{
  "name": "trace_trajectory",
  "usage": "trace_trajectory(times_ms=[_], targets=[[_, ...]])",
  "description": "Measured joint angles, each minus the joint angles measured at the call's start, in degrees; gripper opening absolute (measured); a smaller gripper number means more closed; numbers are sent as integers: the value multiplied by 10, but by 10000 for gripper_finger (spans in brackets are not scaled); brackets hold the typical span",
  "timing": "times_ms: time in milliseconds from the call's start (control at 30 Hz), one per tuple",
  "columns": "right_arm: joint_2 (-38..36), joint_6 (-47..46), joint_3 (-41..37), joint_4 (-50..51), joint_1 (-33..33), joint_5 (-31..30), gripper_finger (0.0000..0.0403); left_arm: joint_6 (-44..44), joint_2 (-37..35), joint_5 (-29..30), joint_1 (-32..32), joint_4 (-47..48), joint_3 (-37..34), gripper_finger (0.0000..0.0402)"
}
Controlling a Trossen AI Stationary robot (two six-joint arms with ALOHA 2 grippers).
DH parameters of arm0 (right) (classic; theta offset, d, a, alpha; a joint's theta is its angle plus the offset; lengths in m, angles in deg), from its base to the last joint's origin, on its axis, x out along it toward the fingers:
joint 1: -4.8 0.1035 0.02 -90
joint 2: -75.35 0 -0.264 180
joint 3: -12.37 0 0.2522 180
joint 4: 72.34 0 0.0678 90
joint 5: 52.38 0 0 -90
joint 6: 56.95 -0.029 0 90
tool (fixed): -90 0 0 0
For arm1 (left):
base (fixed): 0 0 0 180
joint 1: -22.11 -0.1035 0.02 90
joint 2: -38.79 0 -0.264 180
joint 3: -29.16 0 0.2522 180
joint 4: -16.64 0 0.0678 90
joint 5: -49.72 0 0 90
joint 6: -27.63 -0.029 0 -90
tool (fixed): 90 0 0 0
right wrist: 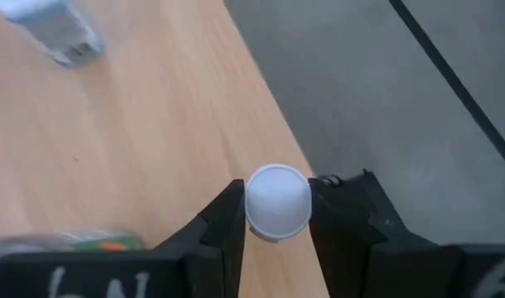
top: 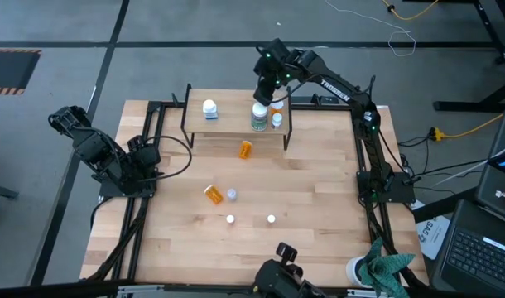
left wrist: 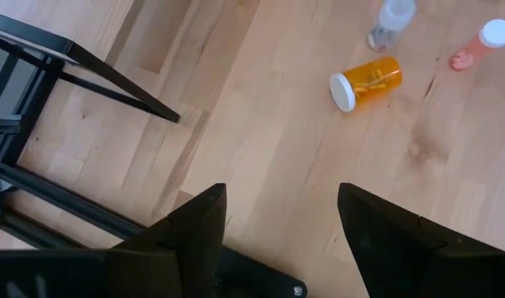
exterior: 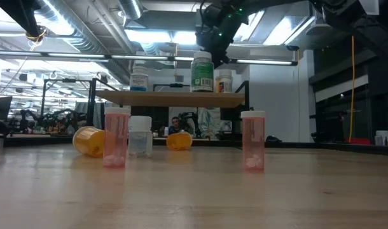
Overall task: Pick and place medicine bottles onto shelf by color
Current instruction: Put the middle pink pill bottle on the shelf
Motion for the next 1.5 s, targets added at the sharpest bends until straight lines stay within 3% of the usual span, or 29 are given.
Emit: trace_trajectory(times_ms=[267,933,1200,1500], targets=[[-13,0,0,89,-20,-20,117,7,0,0,0,0,0,228],[-43,26,-5,133,-51,-25,117,22,0,1,0,0,0,228],[-43,49,-5,113,-78,16,117,32,0,2,0,0,0,228],[-51,61,-5,181,-98,40,117,40,0,2,0,0,0,228]])
